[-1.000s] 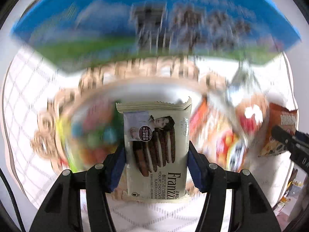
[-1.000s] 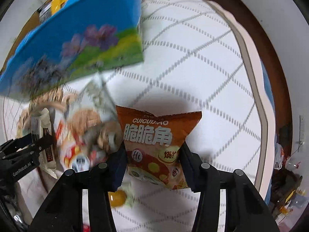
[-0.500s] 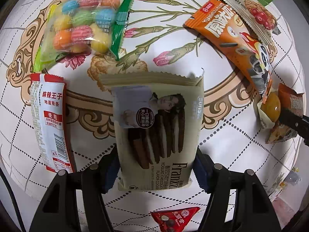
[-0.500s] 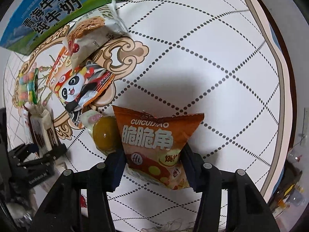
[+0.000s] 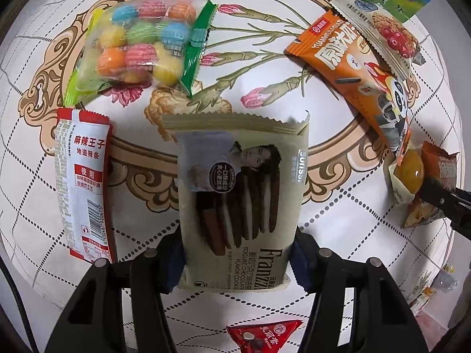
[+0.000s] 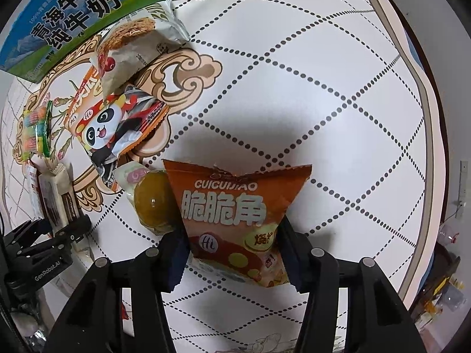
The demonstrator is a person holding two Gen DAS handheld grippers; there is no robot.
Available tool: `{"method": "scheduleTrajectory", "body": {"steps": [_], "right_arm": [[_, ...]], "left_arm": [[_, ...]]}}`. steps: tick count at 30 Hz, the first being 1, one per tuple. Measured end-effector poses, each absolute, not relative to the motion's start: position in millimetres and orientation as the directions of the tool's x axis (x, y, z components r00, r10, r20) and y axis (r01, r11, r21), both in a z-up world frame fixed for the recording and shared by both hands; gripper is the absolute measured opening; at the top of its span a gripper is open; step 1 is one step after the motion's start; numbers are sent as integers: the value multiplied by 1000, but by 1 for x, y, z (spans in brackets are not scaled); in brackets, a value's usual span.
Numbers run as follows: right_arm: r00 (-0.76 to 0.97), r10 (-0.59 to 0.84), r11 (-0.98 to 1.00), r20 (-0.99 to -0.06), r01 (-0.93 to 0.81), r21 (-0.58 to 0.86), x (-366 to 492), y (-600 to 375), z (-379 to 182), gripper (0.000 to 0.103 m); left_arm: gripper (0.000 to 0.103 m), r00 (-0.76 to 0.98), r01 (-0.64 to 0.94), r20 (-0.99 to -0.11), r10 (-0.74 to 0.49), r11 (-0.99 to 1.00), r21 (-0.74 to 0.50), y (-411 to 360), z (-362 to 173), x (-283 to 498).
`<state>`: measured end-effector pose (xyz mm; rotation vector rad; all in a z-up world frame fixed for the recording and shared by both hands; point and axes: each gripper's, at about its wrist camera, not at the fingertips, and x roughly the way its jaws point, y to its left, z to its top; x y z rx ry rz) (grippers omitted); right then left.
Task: Organize snacks
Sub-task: 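Carry both packets into the box and open both tools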
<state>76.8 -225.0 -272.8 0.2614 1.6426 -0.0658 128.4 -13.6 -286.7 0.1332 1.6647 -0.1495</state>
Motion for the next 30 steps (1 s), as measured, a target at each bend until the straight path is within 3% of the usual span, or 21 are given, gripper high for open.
{"method": "scheduleTrajectory", "body": {"steps": [6,10,15,22,30], "right_arm": [[-42,136,973,-990,195,125,76,-222,-269,51],[38,186,965,-982,180,189,83,-221,-222,51],[213,285,941,-935,126,315,120,-215,-141,51],[366,325,933,-872,26,358,223,-188,-70,51],[281,394,911,-875,8,413,335,-148,-91,51]], "left_arm": [[56,-102,174,-992,-81,980,-98,-13,-254,137],[54,-48,185,-977,-207,959,-213,-23,-192,144],[54,109,219,-951,-291,940,-263,-36,-111,193],[54,278,183,-934,-224,967,-177,-24,-51,299],[54,142,97,-984,-107,991,-94,-1,-93,407]]}}
